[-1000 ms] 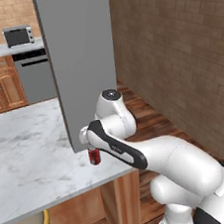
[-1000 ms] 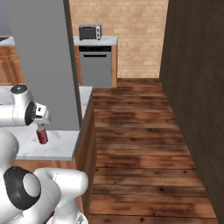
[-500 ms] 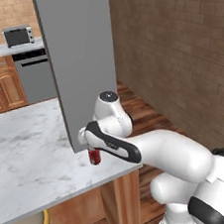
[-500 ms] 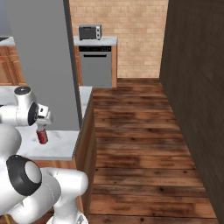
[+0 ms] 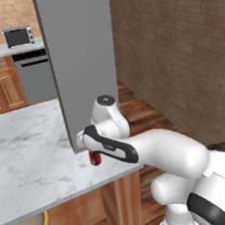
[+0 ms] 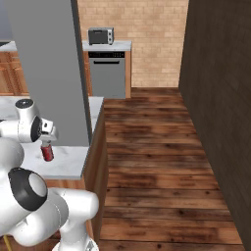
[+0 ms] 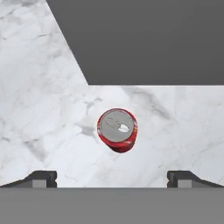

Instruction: Four empty soda cans are scattered around the kitchen. Gather all the cans and cluster them next to the stove for recycling.

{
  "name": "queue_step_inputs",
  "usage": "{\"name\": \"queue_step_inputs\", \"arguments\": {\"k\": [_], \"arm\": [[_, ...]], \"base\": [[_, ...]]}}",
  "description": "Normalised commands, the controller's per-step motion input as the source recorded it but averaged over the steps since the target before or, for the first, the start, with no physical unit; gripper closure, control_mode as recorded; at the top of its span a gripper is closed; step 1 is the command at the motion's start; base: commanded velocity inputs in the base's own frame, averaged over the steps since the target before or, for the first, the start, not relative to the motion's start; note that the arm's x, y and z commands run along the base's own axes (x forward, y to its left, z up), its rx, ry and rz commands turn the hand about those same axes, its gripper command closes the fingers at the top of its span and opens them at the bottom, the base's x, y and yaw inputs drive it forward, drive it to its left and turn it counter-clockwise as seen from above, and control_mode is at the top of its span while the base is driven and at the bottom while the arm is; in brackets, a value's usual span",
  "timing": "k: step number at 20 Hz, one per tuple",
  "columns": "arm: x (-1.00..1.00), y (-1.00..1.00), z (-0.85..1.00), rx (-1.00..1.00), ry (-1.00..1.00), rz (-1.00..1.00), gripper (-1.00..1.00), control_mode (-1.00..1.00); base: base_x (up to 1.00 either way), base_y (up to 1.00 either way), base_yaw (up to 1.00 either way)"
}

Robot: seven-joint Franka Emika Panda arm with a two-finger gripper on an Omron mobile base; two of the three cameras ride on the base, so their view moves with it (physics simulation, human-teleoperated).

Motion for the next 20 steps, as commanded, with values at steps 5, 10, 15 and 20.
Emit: {"name": "queue_step_inputs", "arguments": {"k": [5,10,15,20], "arm": [[0.01,0.00,-0.07,0.00,0.00,0.00,-1.00,-1.00],[0.10,0.00,-0.10,0.00,0.01,0.00,-1.00,-1.00],[0.09,0.00,-0.08,0.00,0.00,0.00,-1.00,-1.00],[0.11,0.00,-0.08,0.00,0.00,0.00,-1.00,-1.00]], "base": [[0.00,0.00,0.00],[0.00,0.00,0.00],[0.00,0.00,0.00],[0.00,0.00,0.00]]}}
